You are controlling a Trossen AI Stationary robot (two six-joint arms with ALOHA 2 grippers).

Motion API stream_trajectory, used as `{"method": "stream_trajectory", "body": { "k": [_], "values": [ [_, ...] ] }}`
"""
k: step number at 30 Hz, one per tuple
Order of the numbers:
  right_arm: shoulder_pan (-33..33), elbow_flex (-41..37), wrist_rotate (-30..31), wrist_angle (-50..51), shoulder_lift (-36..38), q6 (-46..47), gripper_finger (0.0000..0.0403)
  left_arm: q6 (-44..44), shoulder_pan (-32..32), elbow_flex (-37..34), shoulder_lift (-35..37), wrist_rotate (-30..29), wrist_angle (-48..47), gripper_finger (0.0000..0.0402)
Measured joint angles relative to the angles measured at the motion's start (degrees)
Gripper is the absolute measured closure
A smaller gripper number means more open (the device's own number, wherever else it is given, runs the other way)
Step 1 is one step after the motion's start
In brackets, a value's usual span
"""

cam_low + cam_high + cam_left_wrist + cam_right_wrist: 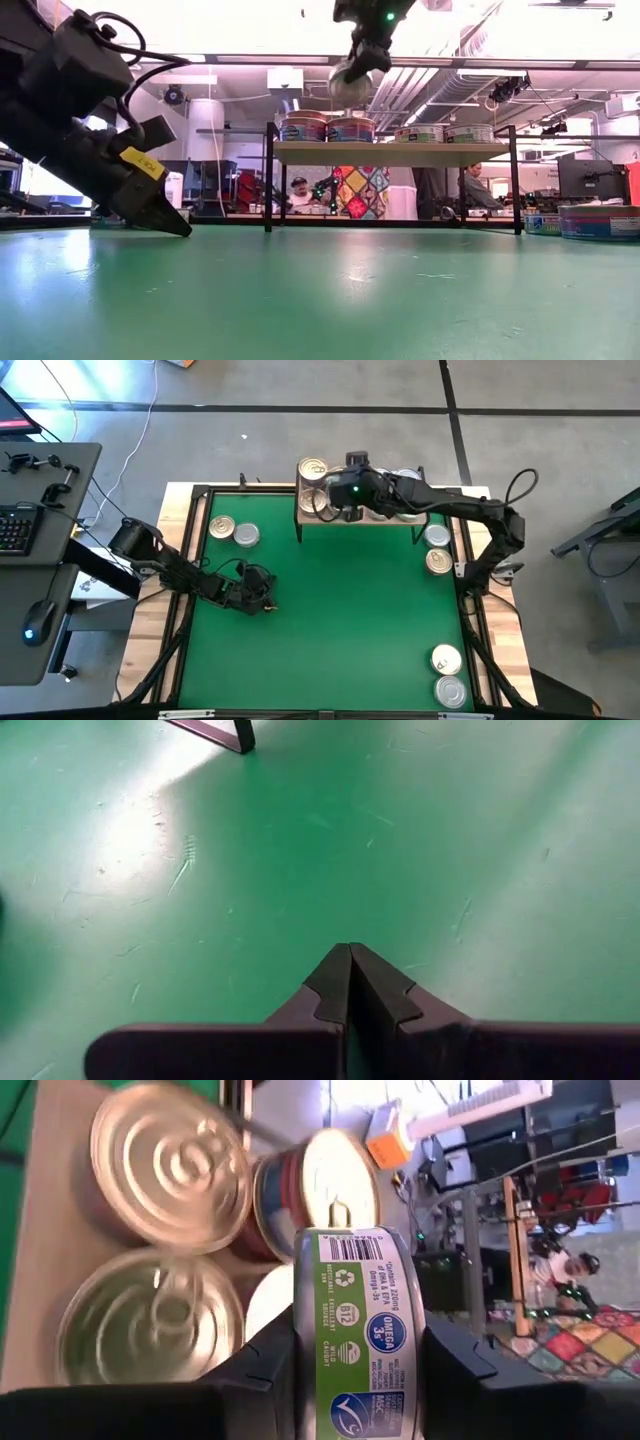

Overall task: Stack canned seafood by type on shelf
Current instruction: Stack the green tuna can on top of the green tuna can on the shelf

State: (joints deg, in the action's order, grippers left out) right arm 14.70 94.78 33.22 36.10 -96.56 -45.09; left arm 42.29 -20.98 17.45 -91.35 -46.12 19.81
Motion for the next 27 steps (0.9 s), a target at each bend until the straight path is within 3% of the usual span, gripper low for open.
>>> {"method": "stream_trajectory", "body": {
  "k": [8, 20, 24, 27],
  "values": [
    [3.3, 0.0, 1.7, 15.4, 5.5, 7.1, 0.0277, 1.0, -1.7, 0.0, 0.0, -0.2, 0.3, 0.0402],
    [13.0, 0.0, -2.2, 14.6, 5.9, 6.9, 0.0277, 0.1, -2.1, 0.0, 0.0, -0.9, 1.2, 0.0402],
    [15.4, 0.0, -6.5, 14.7, 5.9, 7.9, 0.0277, 0.1, -2.1, 0.0, 0.0, -1.0, 1.2, 0.0402],
    [16.3, 0.0, -4.4, 15.4, 5.6, 7.7, 0.0277, 0.1, -2.1, 0.0, 0.0, -1.0, 1.2, 0.0402]
  ]
}}
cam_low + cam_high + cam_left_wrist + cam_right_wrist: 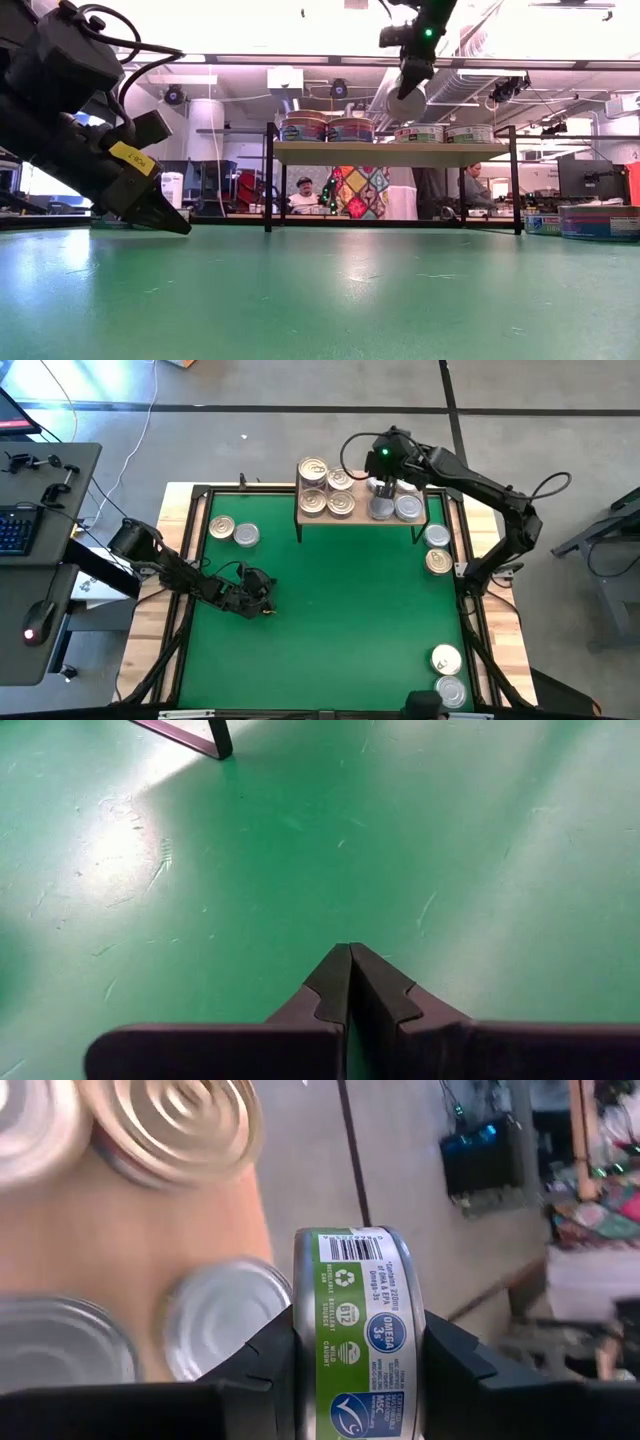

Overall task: Stack canned seafood by type on shelf
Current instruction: Stack the green tuna can on top of the green tuna can on the shelf

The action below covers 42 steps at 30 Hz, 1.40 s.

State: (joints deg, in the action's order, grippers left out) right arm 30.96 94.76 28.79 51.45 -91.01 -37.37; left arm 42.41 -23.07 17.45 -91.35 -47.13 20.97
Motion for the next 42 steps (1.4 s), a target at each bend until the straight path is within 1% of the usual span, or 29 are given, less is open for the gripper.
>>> {"method": "stream_trajectory", "body": {
  "k": [2, 5, 7, 9, 18, 21, 28, 30, 32, 33, 36, 38, 40, 42],
  "values": [
    [0.8, 0.0, 1.1, 2.1, -0.1, 0.0, 0.0277, 0.3, 0.0, 0.0, 0.0, 0.0, 0.1, 0.0401],
    [1.9, 0.0, 2.0, 8.5, -0.1, 2.0, 0.0277, 0.5, 0.0, 0.0, 0.0, -0.1, 0.2, 0.0402],
    [2.2, 0.0, 4.5, 11.3, -0.1, 2.8, 0.0277, 0.5, 0.0, 0.0, 0.0, -0.2, 0.4, 0.0402],
    [2.3, 0.0, 6.4, 10.3, 0.0, 2.9, 0.0277, 0.4, 0.0, 0.0, 0.0, -0.2, 0.4, 0.0401],
    [2.6, 0.0, 6.8, 13.9, 0.0, 5.5, 0.0277, 0.0, 0.0, 0.0, 0.0, -0.5, 0.4, 0.0401],
    [2.2, 0.0, 8.5, 14.5, 0.0, 6.0, 0.0277, 0.0, 0.0, 0.0, 0.0, -0.5, 0.4, 0.0401],
    [2.1, -0.1, 7.9, 17.2, 0.0, 8.7, 0.0277, 0.0, 0.0, 0.0, 0.0, -0.6, 0.4, 0.0401],
    [1.6, -2.1, 8.4, 16.2, 0.4, 8.6, 0.0277, 0.0, 0.0, 0.0, 0.0, -0.6, 0.4, 0.0402],
    [0.7, -6.4, 9.4, 14.7, 1.8, 7.1, 0.0277, 0.0, 0.0, 0.0, 0.0, -0.6, 0.4, 0.0402],
    [0.2, -9.2, 10.5, 12.6, 2.9, 5.9, 0.0277, 0.0, 0.0, 0.0, 0.0, -0.6, 0.4, 0.0402],
    [-1.0, -17.5, 14.3, 1.6, 7.2, 1.9, 0.0277, 0.0, 0.0, 0.0, 0.0, -0.6, 0.4, 0.0402],
    [-1.1, -22.2, 14.8, -5.1, 10.0, -1.1, 0.0277, 0.0, 0.0, 0.0, 0.0, -0.6, 0.4, 0.0402],
    [-1.1, -25.9, 14.8, -9.3, 12.2, -3.5, 0.0277, 0.0, 0.0, 0.0, 0.0, -0.6, 0.4, 0.0402],
    [-0.5, -28.1, 14.8, -10.3, 13.7, -4.9, 0.0277, 0.0, 0.0, 0.0, 0.0, -0.6, 0.4, 0.0402]
  ]
}}
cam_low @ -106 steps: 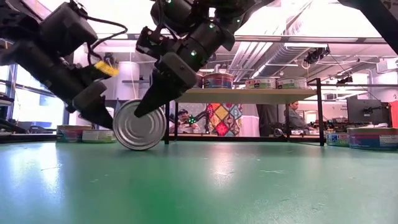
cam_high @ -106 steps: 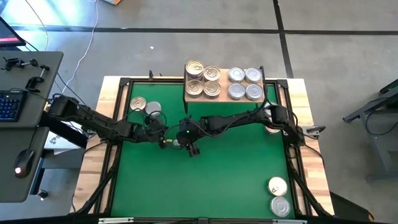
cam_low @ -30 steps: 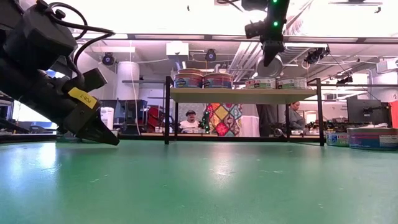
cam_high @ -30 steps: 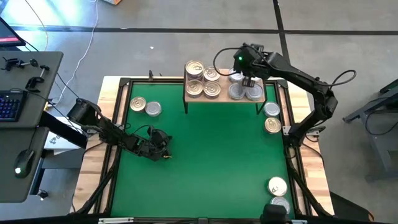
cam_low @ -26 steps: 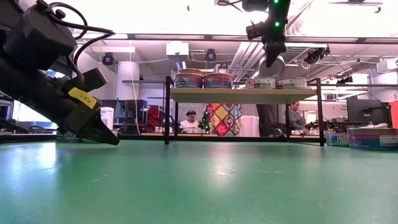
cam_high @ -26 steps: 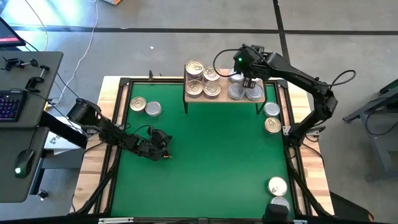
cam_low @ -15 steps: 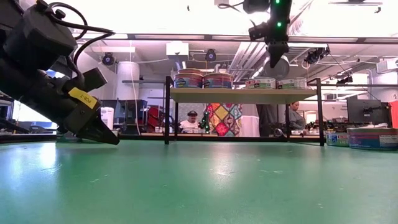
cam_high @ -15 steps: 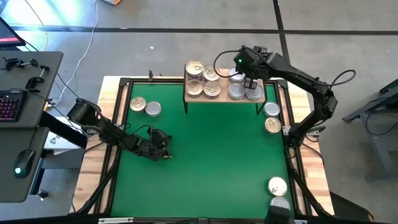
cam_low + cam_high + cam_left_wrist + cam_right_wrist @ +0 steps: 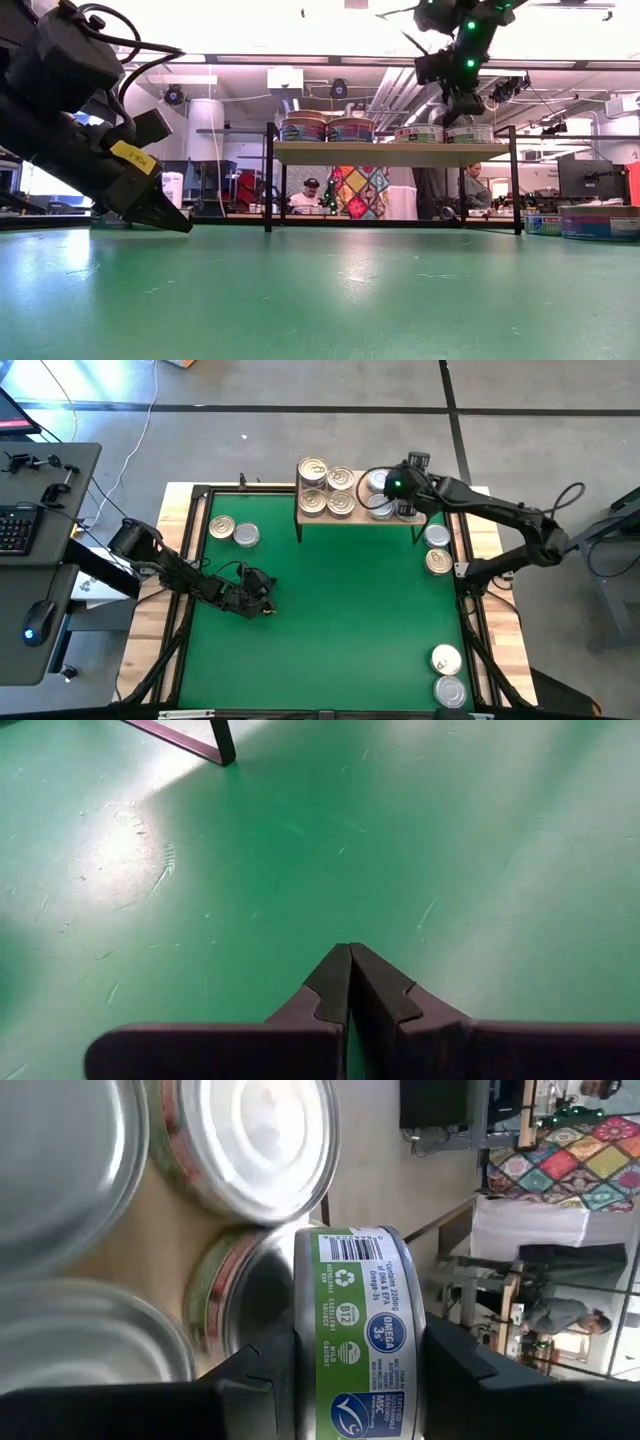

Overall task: Stack canned seafood by type on shelf
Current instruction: Stack the green tuna can on top of the green tuna can on the shelf

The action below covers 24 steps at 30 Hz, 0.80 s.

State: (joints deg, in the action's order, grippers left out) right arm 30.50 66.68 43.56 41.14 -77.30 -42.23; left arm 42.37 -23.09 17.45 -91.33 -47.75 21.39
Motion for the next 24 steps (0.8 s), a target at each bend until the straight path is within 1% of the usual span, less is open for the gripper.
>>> {"method": "stream_trajectory", "body": {
  "k": [5, 10, 12, 15, 17, 24],
  "values": [
    [2.2, -1.3, -3.5, -1.6, 0.9, -0.3, 0.0277, -0.9, 0.0, 0.0, 0.0, 0.0, 1.3, 0.0402],
    [2.5, -1.1, -6.0, -4.2, 0.8, -0.3, 0.0277, -1.0, 0.0, 0.0, 0.0, 0.0, 1.7, 0.0401],
    [2.5, -0.7, -6.8, -3.8, 0.7, -0.3, 0.0262, -1.0, 0.0, 0.0, 0.0, 0.0, 1.7, 0.0402],
    [2.5, -0.3, -9.5, -2.0, 0.5, 0.0, 0.0223, -1.0, 0.0, 0.0, 0.0, 0.0, 1.9, 0.0401],
    [2.5, 0.3, -10.6, -1.3, 0.5, 0.3, 0.0209, -1.0, 0.0, 0.0, 0.0, 0.0, 2.1, 0.0401],
    [2.5, 0.4, -10.0, 2.1, 0.6, 0.9, 0.0202, -1.0, 0.0, 0.0, 0.0, 0.4, 2.2, 0.0402]
  ]
}}
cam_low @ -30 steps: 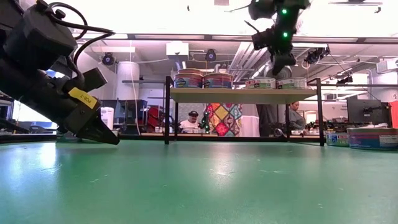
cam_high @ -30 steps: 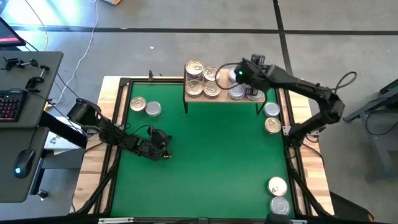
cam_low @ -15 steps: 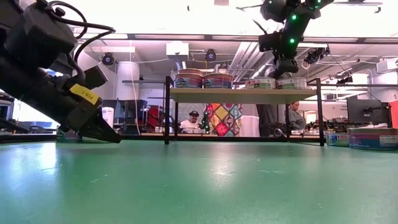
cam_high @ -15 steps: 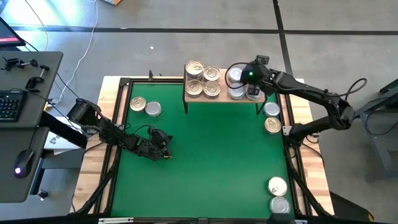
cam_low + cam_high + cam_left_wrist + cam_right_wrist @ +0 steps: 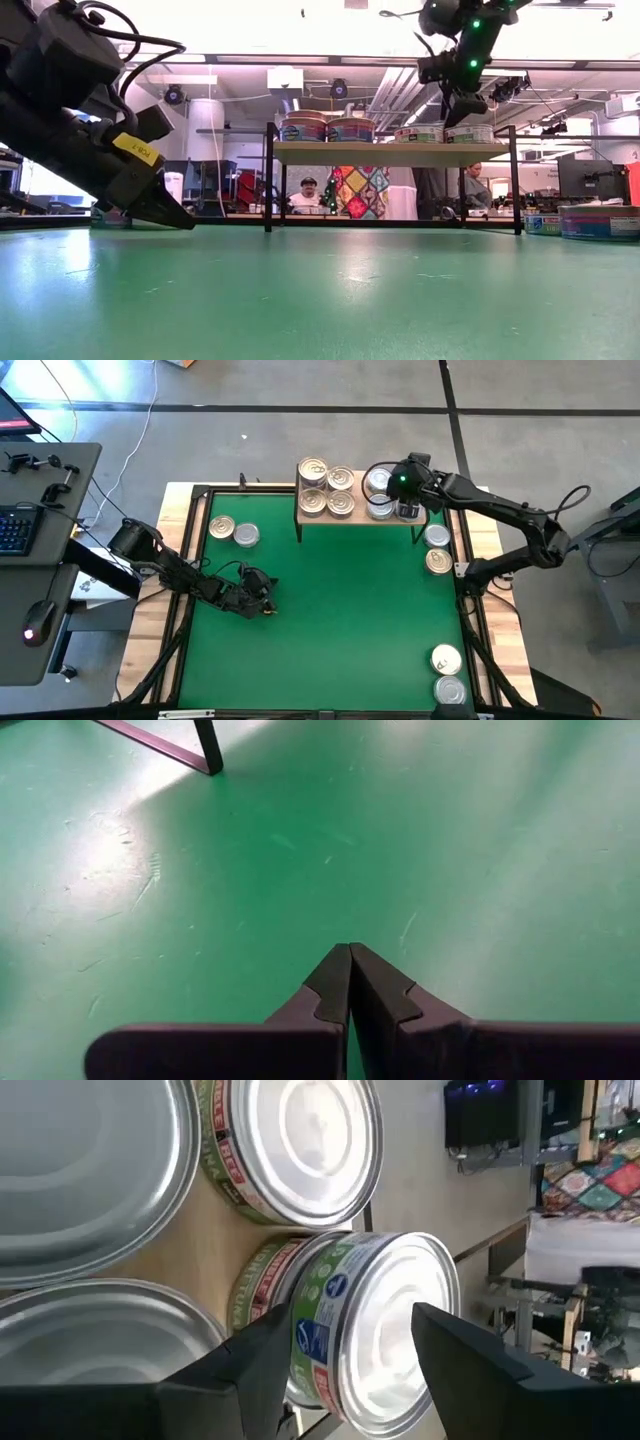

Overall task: Stack canned seafood by type on shelf
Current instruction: Stack the green tuna can on top of the green tuna can on the shelf, then stack the blue pink tuna can on top of the blue pink tuna can on the shelf

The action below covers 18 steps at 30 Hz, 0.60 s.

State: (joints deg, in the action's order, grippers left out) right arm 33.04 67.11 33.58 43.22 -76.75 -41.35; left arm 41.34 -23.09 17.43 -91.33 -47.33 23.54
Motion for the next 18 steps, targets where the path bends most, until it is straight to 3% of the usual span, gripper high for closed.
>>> {"method": "stream_trajectory", "body": {
  "k": [10, 13, 18],
  "values": [
    [-2.7, 1.4, 0.2, 2.0, 2.8, 5.4, 0.0209, 0.0, 0.0, 0.0, 0.0, 0.0, 0.0, 0.0402],
    [-5.7, 2.7, 0.0, 4.2, 5.4, 8.5, 0.0209, 0.0, 0.0, 0.0, 0.0, 0.0, 0.2, 0.0401],
    [-13.9, 3.8, -5.4, 7.0, 10.0, 19.4, 0.021, 0.0, 0.0, 0.0, 0.0, 0.0, 0.4, 0.0401]
  ]
}}
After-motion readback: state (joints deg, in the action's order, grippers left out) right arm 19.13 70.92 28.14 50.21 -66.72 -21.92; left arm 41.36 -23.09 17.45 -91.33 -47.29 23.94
